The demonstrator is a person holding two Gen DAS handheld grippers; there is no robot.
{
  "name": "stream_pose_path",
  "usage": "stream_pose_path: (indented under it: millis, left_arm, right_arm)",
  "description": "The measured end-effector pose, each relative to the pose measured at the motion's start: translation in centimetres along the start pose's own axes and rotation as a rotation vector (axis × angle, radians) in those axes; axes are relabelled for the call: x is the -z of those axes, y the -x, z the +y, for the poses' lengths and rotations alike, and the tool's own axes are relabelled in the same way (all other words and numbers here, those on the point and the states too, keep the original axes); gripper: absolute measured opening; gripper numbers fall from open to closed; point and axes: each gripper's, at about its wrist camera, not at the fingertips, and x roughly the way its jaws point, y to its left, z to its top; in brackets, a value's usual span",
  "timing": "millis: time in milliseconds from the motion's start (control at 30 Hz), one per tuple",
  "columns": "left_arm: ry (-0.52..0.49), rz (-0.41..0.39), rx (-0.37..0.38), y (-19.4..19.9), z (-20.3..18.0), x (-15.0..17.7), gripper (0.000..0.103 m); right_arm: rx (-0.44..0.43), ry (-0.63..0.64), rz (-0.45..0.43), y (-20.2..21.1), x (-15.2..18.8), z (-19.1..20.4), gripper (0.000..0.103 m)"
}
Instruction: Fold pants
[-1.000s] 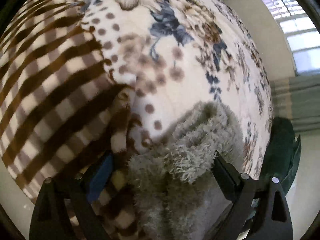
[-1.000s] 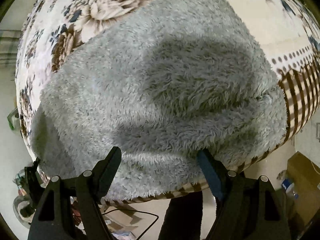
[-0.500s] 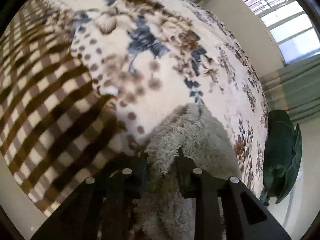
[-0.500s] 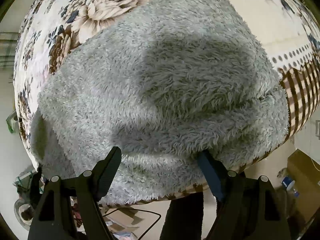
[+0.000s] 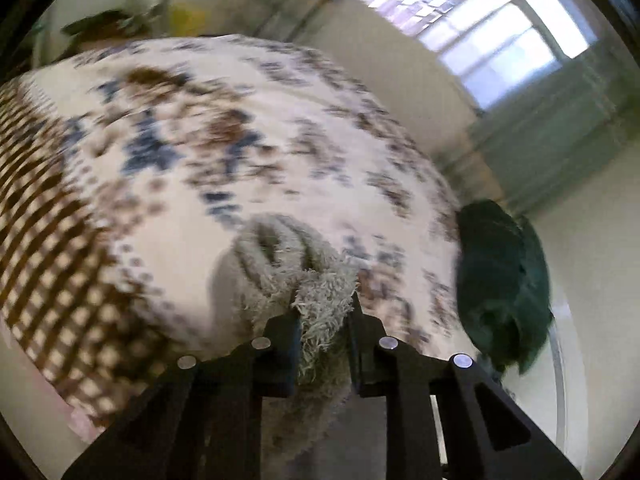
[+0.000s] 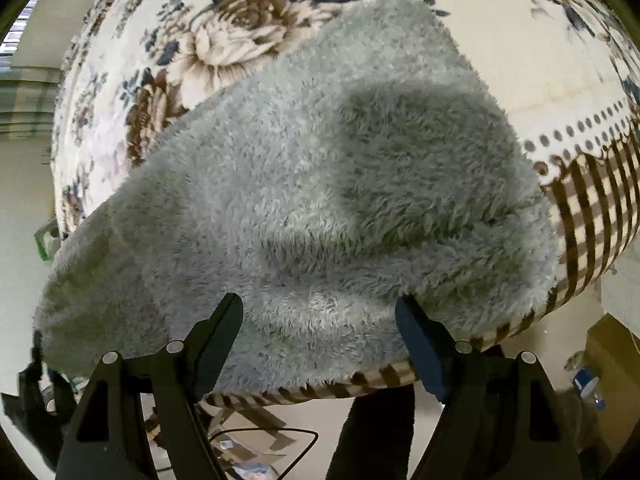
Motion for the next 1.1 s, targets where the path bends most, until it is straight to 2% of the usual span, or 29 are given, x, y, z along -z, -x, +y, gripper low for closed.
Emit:
stream_pose_path:
  millis: [133, 267, 300, 367, 500, 633, 733, 800, 833, 867, 900, 933, 1000, 1100]
  left_arm:
    - [-0.120, 0.024, 0.110, 0.2, -8.7, 3.0, 0.015]
    - [-0.220, 0.121, 0.199, -1.8, -16.3, 8.3, 0.015]
    - [-0.260, 0.156, 0.204, -3.0, -18.3, 10.5, 0.015]
    - [-0.305, 0.216, 0.220, -4.9, -20.6, 13.5, 0.015]
    - [-0.416, 0.384, 0.188, -10.0, -23.9, 21.0, 0.015]
    - [-0.452, 0.528, 0.185, -12.6, -25.5, 25.1, 0.015]
    - [-0.503, 0.560, 0.208, -11.8, -28.0, 26.2, 0.017]
    - [-0.559, 0.544, 0.171, -10.5, -29.8, 26.0, 0.027]
    - [-0.582, 0.538, 0.165, -10.0, -30.0, 26.2, 0.048]
    - [-0.592, 0.518, 0.164, -9.2, -30.4, 25.4, 0.074]
    - [-0.588, 0.498, 0.152, -8.9, -30.3, 24.7, 0.084]
    - [-0.582, 0.476, 0.132, -8.4, -29.7, 23.9, 0.089]
    - [-0.572, 0.433, 0.064, -7.7, -28.3, 21.5, 0.089]
    - [-0.557, 0.353, -0.104, -7.2, -24.5, 17.1, 0.089]
  right_arm:
    - [-0.050, 0.005, -0.018, 2.2, -0.4, -2.1, 0.081]
    - [-0.072, -0.018, -0.044, 4.9, -1.2, -5.6, 0.081]
    - [-0.073, -0.034, -0.056, 5.9, -1.3, -7.3, 0.081]
    - [-0.068, -0.065, -0.079, 7.8, -1.5, -10.4, 0.081]
    - [-0.036, -0.111, -0.108, 10.2, -1.9, -16.3, 0.081]
    - [-0.018, -0.142, -0.123, 11.9, -2.3, -20.8, 0.081]
    - [-0.017, -0.097, -0.147, 13.3, -2.1, -22.4, 0.081]
    - [-0.034, -0.067, -0.160, 13.7, -1.8, -22.4, 0.082]
    - [-0.053, -0.056, -0.164, 13.7, -1.6, -22.2, 0.087]
    - [-0.091, -0.040, -0.166, 13.8, -1.7, -22.1, 0.089]
    - [-0.123, -0.031, -0.168, 13.8, -1.7, -21.6, 0.091]
    - [-0.160, -0.023, -0.169, 13.6, -1.9, -20.9, 0.091]
    - [-0.241, 0.005, -0.156, 13.1, -2.5, -19.1, 0.092]
    - [-0.312, 0.080, -0.139, 11.7, -4.0, -15.5, 0.093]
